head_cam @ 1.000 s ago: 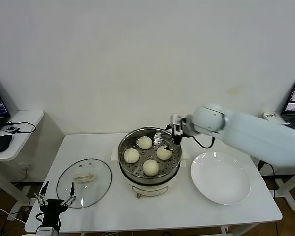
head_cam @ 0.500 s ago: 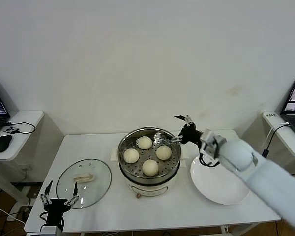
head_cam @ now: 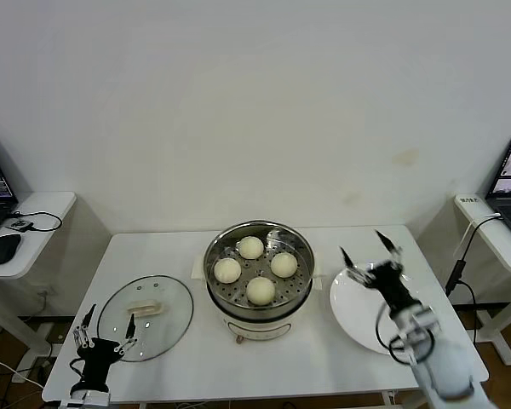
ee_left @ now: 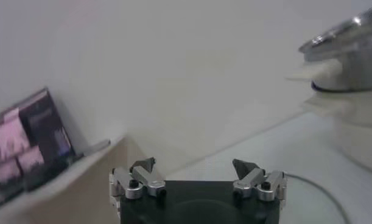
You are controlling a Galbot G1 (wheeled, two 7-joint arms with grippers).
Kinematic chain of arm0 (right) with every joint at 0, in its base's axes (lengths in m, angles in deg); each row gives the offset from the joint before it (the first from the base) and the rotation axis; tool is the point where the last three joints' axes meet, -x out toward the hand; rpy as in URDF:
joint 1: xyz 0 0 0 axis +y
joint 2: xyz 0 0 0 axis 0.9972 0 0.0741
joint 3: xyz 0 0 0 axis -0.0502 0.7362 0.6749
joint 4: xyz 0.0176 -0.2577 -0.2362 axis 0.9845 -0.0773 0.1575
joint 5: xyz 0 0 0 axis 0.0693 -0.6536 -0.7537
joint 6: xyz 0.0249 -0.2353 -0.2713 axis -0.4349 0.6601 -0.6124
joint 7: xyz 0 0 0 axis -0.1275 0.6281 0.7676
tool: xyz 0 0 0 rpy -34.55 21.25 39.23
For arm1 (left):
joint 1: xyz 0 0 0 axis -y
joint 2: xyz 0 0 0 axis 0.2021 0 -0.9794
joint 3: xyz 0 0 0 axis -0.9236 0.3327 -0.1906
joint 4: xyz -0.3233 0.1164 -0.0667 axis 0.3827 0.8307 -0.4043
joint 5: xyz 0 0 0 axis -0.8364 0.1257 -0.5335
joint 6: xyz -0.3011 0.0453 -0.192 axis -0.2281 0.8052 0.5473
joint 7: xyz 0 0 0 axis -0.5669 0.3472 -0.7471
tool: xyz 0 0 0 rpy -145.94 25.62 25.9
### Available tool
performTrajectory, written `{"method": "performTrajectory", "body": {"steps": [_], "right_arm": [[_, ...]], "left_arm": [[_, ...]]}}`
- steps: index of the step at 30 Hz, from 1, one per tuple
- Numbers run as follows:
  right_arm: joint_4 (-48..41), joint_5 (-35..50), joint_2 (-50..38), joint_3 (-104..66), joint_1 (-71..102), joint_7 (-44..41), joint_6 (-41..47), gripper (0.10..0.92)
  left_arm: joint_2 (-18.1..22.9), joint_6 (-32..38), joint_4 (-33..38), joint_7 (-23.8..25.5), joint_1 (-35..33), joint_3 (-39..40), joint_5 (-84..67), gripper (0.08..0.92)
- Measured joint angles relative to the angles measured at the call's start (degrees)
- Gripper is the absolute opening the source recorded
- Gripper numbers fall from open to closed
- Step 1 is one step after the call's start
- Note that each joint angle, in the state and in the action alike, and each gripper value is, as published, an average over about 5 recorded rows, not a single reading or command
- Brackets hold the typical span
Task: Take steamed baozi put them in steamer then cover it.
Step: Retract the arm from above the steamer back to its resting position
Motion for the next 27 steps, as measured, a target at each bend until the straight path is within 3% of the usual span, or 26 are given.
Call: {"method": "performTrajectory", "body": {"steps": [12, 27], "right_arm": [[-1.98, -3.72, 11.88, -14.31, 9.68, 1.18, -5.44, 0.823], [-4.26, -6.58, 17.32, -20.76, 13.48, 1.29, -8.35, 0.822]], "left_arm": [[-3.62, 2.95, -8.68, 0.19, 4.2, 1.17, 29.99, 0.823], [-4.9, 2.05, -17.31, 2.19, 14.74, 3.65, 41.43, 0.823]]}}
